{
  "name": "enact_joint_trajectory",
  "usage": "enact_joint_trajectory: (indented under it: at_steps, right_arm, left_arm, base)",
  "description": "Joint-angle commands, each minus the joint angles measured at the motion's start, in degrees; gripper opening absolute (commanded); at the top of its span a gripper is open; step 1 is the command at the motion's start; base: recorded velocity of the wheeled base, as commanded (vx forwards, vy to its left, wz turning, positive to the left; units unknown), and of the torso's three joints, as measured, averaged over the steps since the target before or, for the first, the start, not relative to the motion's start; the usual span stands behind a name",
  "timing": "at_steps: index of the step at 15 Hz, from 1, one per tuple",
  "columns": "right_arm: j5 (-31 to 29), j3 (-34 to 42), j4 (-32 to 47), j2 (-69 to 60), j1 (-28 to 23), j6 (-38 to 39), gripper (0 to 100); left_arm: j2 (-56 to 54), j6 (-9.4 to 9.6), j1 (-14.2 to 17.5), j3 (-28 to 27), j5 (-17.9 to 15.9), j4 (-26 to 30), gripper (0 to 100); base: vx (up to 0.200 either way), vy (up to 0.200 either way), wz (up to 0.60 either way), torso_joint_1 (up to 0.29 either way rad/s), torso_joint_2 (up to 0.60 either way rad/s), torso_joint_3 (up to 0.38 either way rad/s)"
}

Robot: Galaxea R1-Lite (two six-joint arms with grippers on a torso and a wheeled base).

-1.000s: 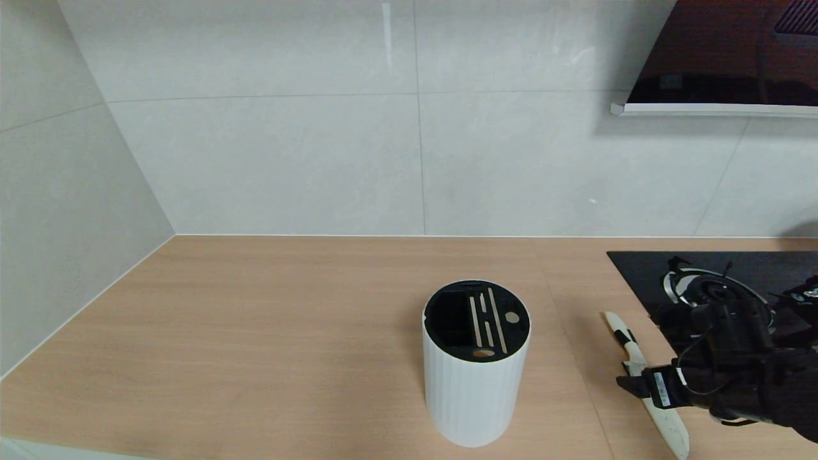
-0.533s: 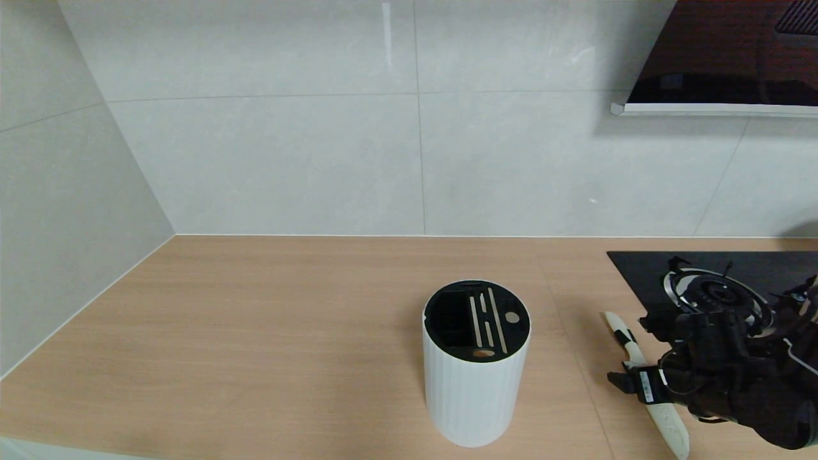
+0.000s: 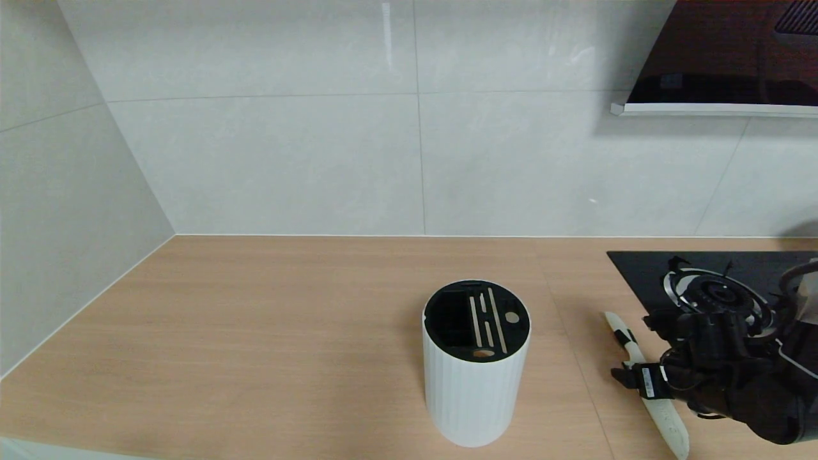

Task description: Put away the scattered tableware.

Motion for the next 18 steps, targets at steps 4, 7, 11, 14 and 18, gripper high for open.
enact_joint_trajectory:
  at_steps: [4, 7, 11, 14, 18]
  right_arm:
    - [-0.2, -1.2, -0.3, 1.5, -0.2, 0.8, 100]
    - [-0.2, -2.1, -0.4, 2.6, -0.8, 1.6, 100]
    - [-0.2, -2.1, -0.3, 3.0, -1.0, 1.6, 0]
    - [-0.2, -2.0, -0.4, 3.5, -1.0, 1.6, 0]
    - [-0.2, -1.9, -1.6, 3.5, -1.1, 1.6, 0]
  left_arm:
    - [0.0, -0.02, 0.0, 0.0, 0.0, 0.0, 100]
    - [0.0, -0.02, 0.0, 0.0, 0.0, 0.0, 100]
    - [0.0, -0.02, 0.0, 0.0, 0.0, -0.1, 100]
    - [0.0, -0.02, 0.0, 0.0, -0.1, 0.0, 100]
    - [0.0, -0.02, 0.0, 0.0, 0.0, 0.0, 100]
  base:
    - [0.000, 0.000, 0.00, 0.000, 0.00, 0.000]
    - [0.000, 0.000, 0.00, 0.000, 0.00, 0.000]
    - [0.000, 0.000, 0.00, 0.000, 0.00, 0.000]
    - [0.000, 0.000, 0.00, 0.000, 0.00, 0.000]
    - [0.000, 0.000, 0.00, 0.000, 0.00, 0.000]
